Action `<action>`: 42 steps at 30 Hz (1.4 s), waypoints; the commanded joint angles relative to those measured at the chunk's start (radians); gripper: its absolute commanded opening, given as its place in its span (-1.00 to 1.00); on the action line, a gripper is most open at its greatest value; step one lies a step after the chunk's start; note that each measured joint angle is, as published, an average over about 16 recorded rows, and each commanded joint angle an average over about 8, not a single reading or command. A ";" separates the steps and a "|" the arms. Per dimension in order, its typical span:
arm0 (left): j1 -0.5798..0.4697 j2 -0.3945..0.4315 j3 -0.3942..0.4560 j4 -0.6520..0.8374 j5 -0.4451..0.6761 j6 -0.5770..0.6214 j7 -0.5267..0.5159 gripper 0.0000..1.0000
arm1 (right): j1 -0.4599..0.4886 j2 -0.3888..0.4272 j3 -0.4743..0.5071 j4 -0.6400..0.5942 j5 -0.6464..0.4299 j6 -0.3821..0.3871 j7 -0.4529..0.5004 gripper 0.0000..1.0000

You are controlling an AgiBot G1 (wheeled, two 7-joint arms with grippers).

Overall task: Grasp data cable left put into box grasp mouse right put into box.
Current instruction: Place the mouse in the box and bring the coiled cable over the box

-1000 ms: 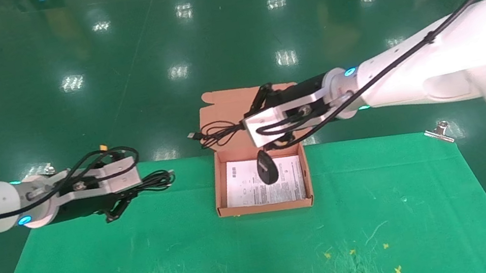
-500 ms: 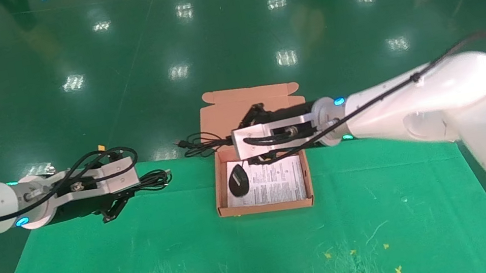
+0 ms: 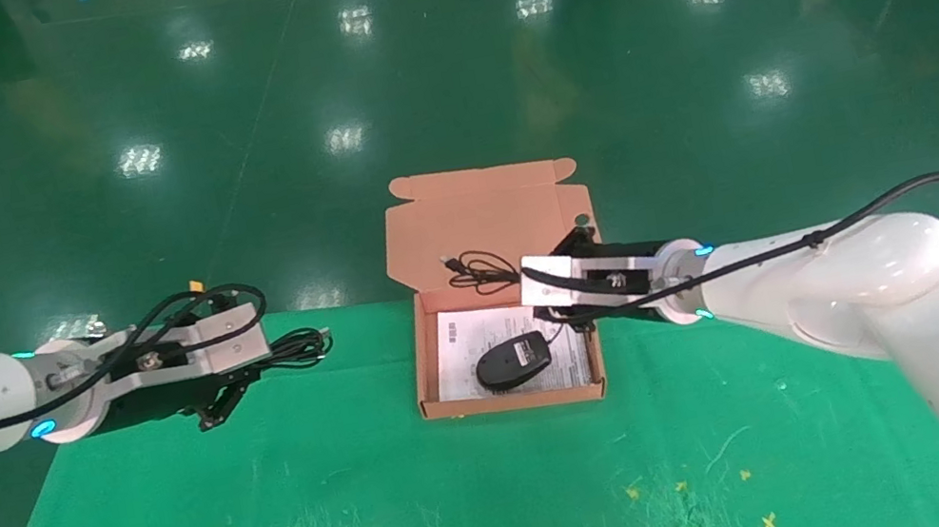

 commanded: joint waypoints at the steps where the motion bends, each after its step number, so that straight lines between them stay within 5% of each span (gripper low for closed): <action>1: 0.000 0.000 0.000 0.000 0.000 0.000 0.000 -1.00 | -0.008 0.000 -0.015 0.003 -0.001 0.003 0.014 -0.21; 4: 0.000 0.000 0.000 0.000 0.000 0.000 0.000 -1.00 | -0.011 -0.001 -0.022 0.004 0.001 0.006 0.020 0.54; 7: 0.000 0.000 0.000 0.000 0.000 0.000 0.000 -1.00 | -0.012 0.002 -0.024 0.006 0.002 0.005 0.021 0.98; 24: 0.002 0.135 0.027 0.112 -0.036 -0.064 0.094 -1.00 | -0.035 0.083 -0.037 0.132 0.003 -0.032 0.054 1.00; 42: -0.022 0.399 0.071 0.425 -0.077 -0.298 0.336 -1.00 | -0.084 0.438 -0.029 0.584 -0.022 0.023 0.218 1.00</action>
